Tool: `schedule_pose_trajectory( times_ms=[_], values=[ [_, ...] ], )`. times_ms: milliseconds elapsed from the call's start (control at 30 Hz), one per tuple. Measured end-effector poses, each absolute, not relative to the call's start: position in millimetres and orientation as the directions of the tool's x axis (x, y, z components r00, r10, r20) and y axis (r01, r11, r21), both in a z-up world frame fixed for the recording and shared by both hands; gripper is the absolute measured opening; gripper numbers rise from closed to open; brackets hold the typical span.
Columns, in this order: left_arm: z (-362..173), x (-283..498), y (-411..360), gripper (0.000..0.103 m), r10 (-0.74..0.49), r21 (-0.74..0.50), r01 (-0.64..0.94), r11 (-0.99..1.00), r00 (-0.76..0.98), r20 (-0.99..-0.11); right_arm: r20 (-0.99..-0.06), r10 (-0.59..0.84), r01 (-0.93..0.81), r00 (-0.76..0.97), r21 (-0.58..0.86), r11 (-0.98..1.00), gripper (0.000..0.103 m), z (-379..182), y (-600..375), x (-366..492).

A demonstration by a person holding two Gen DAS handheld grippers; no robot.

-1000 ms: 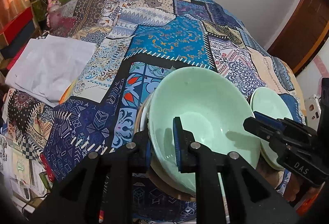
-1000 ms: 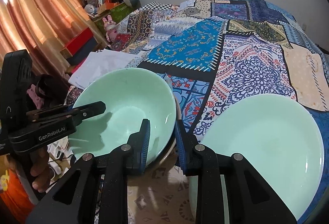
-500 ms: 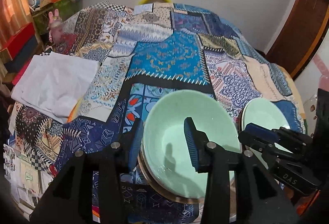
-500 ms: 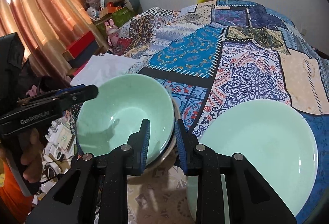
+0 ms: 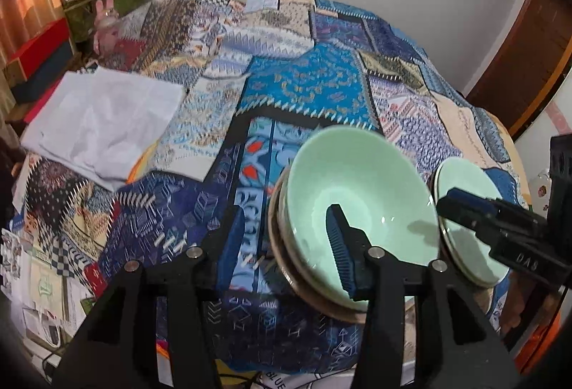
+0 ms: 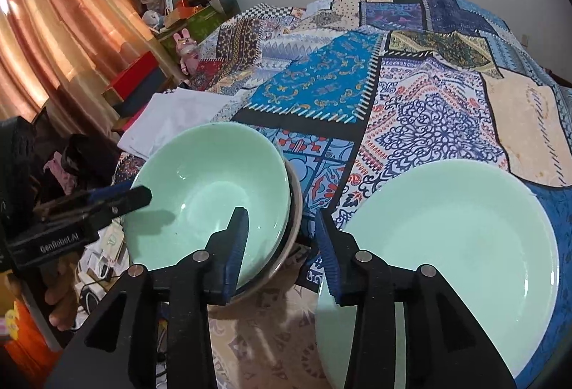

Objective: Organize plates and bowls
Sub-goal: 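Lower the green bowl into the white bowl with both tools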

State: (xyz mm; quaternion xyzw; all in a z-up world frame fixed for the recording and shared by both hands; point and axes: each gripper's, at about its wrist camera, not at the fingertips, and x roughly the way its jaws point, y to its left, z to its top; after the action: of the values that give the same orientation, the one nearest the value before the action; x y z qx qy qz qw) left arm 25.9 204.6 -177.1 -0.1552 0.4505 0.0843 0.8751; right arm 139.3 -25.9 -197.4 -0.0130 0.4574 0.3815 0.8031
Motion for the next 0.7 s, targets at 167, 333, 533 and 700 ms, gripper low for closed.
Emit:
schedule_pose_trajectory(
  times_ms=[167,333,533,700],
  values=[
    [-197.1,24.4,209.7,0.047,-0.043,-0.241,-0.290,0.926,0.555,-0.831,-0.763,0.590,-0.620,0.265,0.334,0.710,0.037,-206.6,-18.5,141.6],
    [-209.8,23.1,215.1,0.051,-0.090,-0.297,-0.291,0.910,0.558,-0.825,-0.773,0.587,-0.624,0.243,0.339,0.704,0.037,-213.0,-12.0,141.1],
    [-223.8,24.9,218.2,0.054,-0.127,-0.332,-0.294,0.896,0.547,-0.827,-0.787,0.578,-0.632,0.216,0.339,0.697,0.037,-221.4,-2.4,138.9],
    [-231.9,29.6,217.6,0.052,-0.153,-0.356,-0.296,0.886,0.539,-0.828,-0.781,0.585,-0.630,0.219,0.344,0.696,0.037,-221.3,-0.5,140.2]
  ],
)
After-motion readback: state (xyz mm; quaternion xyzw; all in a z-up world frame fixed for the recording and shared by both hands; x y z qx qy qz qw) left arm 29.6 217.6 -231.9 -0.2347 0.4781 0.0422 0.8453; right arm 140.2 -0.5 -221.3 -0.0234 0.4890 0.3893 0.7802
